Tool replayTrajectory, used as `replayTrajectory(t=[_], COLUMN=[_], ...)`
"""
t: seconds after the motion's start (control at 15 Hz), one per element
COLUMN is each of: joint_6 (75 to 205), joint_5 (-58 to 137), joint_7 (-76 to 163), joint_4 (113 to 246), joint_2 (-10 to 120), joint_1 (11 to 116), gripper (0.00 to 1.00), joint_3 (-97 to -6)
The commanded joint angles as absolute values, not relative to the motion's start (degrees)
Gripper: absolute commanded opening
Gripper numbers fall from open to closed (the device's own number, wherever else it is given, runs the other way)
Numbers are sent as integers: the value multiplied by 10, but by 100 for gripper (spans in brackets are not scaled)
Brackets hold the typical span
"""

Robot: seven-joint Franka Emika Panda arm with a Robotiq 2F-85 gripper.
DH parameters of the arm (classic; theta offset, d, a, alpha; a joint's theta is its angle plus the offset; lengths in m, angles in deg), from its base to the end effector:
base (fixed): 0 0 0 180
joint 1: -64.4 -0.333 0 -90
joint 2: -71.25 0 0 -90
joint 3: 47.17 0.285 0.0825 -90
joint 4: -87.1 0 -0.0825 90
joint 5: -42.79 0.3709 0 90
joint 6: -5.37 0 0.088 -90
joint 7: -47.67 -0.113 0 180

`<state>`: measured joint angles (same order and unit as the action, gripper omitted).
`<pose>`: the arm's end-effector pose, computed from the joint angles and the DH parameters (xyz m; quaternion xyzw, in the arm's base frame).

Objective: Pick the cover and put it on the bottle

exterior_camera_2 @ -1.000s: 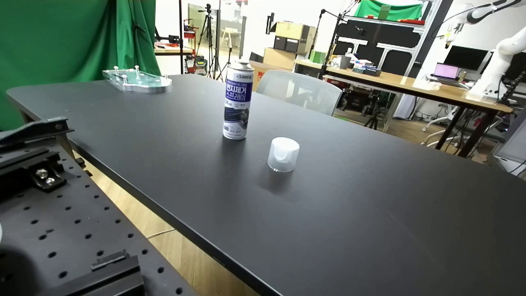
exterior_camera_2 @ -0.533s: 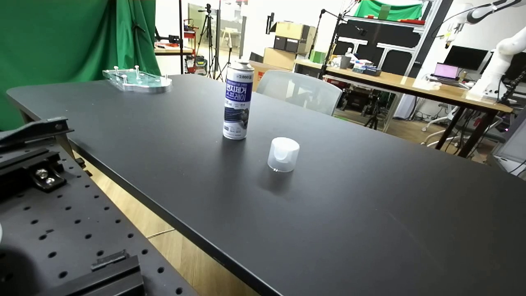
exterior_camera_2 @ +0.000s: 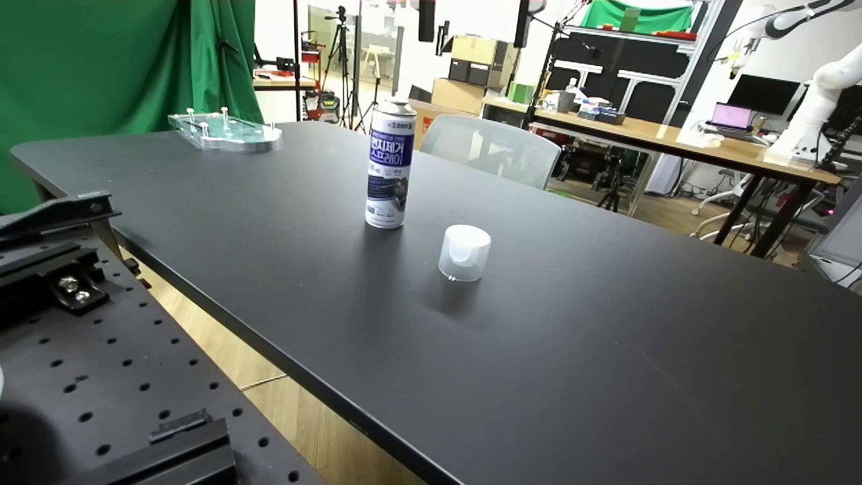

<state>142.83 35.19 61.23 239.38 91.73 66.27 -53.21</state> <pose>0.4041 -0.0552 0.3386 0.9935 0.0981 0.0431 0.0373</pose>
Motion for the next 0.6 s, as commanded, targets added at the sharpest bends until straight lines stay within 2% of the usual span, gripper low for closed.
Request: replayTrajectory(t=[0.0, 0.33, 0.53], joint_6=[1475, 1499, 1469], joint_5=[351, 357, 388], joint_7=[603, 614, 636], joint_4=[2365, 2332, 2307], joint_2=[832, 734, 699], joint_1=[681, 698, 701], gripper=[100, 100, 100], joint_3=[-540, -546, -546])
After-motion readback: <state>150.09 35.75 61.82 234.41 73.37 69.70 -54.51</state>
